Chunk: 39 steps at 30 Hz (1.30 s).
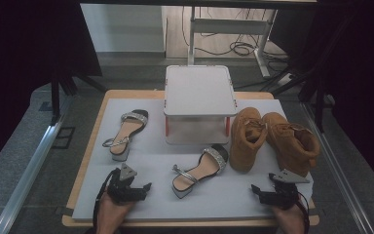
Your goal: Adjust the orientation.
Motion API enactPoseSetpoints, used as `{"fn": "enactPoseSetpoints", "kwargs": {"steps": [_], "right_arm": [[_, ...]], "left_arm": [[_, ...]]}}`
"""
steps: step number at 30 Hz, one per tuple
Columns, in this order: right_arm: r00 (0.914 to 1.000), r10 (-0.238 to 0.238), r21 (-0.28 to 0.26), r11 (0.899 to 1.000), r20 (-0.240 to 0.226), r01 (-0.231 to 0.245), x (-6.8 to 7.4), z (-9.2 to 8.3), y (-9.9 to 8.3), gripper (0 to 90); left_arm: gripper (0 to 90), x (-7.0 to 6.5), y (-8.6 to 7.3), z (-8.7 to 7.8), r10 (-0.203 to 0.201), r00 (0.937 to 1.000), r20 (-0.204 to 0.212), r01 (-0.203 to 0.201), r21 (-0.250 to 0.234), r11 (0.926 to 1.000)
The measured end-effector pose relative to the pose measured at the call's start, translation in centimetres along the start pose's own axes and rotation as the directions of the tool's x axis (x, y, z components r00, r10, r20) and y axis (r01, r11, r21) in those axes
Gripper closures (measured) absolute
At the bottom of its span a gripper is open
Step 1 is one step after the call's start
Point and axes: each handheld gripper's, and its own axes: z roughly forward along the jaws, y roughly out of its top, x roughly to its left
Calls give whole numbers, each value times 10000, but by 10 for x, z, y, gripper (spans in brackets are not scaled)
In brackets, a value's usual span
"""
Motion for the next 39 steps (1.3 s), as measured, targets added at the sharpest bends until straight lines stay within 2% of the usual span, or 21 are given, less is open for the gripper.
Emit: {"fn": "enactPoseSetpoints", "kwargs": {"steps": [7,8,11,20,29,34,39], "right_arm": [[10000,1,-2,10000,1,-1,0,0,0,140],[10000,0,-1,10000,1,0,0,0,0,140],[10000,-3,-2,10000,2,3,0,0,0,140],[10000,-2,-2,10000,2,2,0,0,0,140],[10000,7,1,10000,1,-7,0,0,0,140],[10000,-4,-4,10000,9,4,0,0,0,140],[10000,11,-2,10000,13,-11,0,0,0,142]], "left_arm": [[161,3,-1,-4,-184,9988,-457,180,-91,9998],[161,5,-2,-6,-354,9984,-447,346,-181,9992],[162,7,-2,-8,-524,9977,-426,511,-312,9982],[169,15,-4,-14,-844,9943,-646,799,-695,9944],[177,24,-5,-17,-1067,9907,-846,996,-836,9915],[177,32,-4,-16,-1317,9880,-802,1247,-870,9884],[157,36,-1,-14,-1360,9875,-800,1286,-913,9875]]}}
